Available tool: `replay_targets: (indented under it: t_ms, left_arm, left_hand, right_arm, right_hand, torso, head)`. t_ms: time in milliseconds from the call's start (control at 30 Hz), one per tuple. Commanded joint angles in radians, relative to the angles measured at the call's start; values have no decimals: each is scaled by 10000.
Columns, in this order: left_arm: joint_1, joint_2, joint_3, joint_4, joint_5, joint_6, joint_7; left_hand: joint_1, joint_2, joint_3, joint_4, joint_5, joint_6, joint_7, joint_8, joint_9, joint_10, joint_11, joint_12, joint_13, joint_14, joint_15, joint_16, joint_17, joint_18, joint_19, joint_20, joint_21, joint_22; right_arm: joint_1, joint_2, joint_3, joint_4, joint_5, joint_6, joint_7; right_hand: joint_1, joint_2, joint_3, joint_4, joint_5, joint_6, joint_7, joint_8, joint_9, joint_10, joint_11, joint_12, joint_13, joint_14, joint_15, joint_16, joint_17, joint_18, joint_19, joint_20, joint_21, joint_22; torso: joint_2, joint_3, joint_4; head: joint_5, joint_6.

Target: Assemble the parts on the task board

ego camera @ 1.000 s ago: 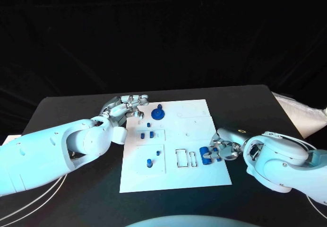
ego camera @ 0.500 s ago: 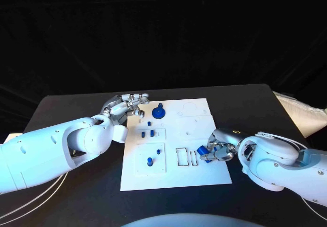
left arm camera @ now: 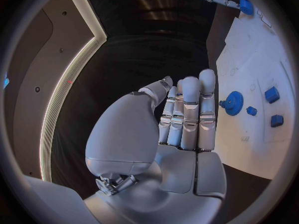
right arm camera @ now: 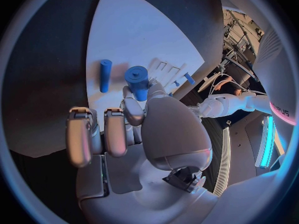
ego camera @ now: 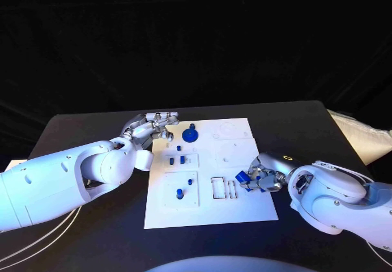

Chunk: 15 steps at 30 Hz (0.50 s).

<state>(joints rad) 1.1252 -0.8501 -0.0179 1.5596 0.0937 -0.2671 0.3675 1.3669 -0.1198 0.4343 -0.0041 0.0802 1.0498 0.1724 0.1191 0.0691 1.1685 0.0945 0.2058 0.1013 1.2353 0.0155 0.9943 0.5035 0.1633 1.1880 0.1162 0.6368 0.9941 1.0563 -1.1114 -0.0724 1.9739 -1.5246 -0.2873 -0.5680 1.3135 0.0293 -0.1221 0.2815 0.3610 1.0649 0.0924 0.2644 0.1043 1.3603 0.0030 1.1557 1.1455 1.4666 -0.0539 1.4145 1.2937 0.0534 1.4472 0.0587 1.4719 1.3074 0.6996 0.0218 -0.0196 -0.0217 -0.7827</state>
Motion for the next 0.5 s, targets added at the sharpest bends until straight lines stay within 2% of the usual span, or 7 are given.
replay_targets:
  t_ms: [33,167,267,500]
  left_arm:
    - [0,22,4,-1,6,212,30]
    - [-3,35,2,-7,6,229,27]
    - [-4,42,1,-9,6,232,23]
    - [-8,42,-2,2,5,243,11]
  left_hand:
    - [52,22,-72,-8,19,-69,-10,51,-10,-49,-11,35,10,-47,-46,-57,-9,142,3,-31,-33,-9]
    - [52,22,-72,-8,19,-69,-10,51,-10,-49,-11,35,10,-47,-46,-57,-9,142,3,-31,-33,-9]
    - [52,22,-72,-8,19,-69,-10,51,-10,-49,-11,35,10,-47,-46,-57,-9,142,3,-31,-33,-9]
    - [59,29,-81,-13,21,-71,-10,53,-10,-57,-11,47,11,-50,-46,-56,-15,143,4,-30,-46,-17]
  right_arm:
    - [47,12,17,201,498,-1132,202]
    - [73,140,25,308,795,-1342,289]
    - [81,267,27,321,936,-1306,296]
    - [54,668,26,169,1179,-456,119]
  right_hand:
    - [15,236,-53,67,146,183,-110,127,203,87,1,30,25,584,-87,68,21,-87,39,-73,65,830]
    - [11,251,-70,66,216,193,-119,126,220,97,-8,27,38,587,-95,76,36,-88,42,-82,67,833]
    - [44,240,-84,43,263,212,-134,132,239,110,-20,28,54,588,-105,83,47,-89,46,-90,70,839]
    - [-235,297,-273,99,167,286,-150,141,321,134,-31,-44,54,593,-118,103,82,-91,48,-110,72,845]
  torso:
    - [-6,-3,11]
    - [4,-4,34]
    - [9,-9,45]
    - [3,-21,18]
  head:
    - [-1,10]
    - [22,14]
    - [45,7]
    - [117,-16]
